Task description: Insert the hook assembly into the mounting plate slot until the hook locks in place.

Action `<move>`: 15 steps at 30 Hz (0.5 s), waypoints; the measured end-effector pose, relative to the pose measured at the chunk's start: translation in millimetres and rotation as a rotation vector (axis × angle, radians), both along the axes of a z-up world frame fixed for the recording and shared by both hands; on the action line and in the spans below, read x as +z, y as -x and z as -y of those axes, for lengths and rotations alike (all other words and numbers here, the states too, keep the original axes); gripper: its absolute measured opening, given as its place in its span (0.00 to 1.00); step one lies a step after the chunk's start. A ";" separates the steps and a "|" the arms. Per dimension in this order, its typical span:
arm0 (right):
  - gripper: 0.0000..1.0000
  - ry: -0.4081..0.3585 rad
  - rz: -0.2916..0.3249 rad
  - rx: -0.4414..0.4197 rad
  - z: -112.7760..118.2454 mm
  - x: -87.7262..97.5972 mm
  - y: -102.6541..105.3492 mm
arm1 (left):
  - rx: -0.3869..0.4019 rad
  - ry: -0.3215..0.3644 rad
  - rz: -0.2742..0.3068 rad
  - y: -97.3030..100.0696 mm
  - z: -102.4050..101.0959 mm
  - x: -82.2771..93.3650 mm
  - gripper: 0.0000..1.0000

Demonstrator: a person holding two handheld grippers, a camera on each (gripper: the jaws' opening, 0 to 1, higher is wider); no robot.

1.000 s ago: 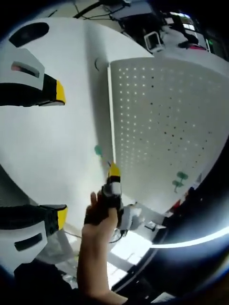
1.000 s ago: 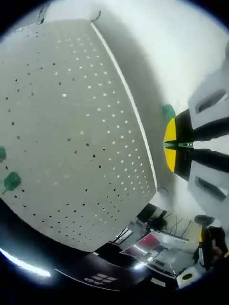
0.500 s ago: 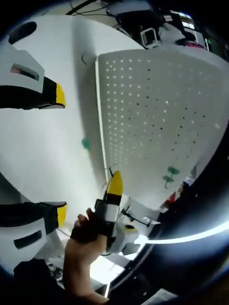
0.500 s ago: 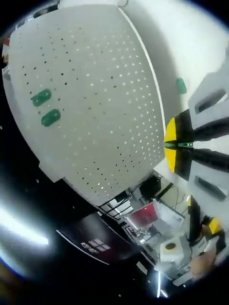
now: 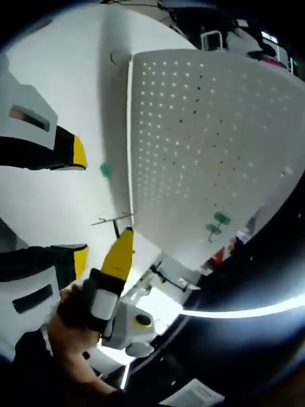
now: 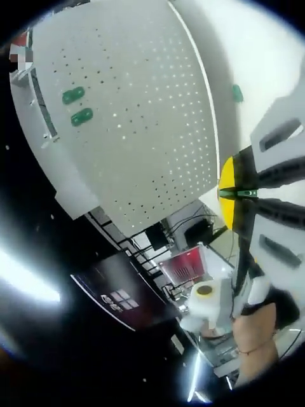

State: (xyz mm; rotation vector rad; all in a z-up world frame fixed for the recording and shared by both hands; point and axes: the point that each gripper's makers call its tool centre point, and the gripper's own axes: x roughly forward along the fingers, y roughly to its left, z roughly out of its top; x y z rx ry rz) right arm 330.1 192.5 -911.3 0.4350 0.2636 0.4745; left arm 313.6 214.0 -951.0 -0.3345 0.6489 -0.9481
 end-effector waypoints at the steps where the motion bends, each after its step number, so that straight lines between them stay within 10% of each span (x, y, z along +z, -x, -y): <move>1: 0.00 0.002 0.008 0.008 -2.5 1.7 0.9 | -0.005 0.009 -0.005 1.0 1.2 1.3 0.42; 15: 0.00 0.023 0.080 0.060 -18.5 16.6 8.4 | 0.011 0.173 -0.048 2.8 5.1 24.1 0.15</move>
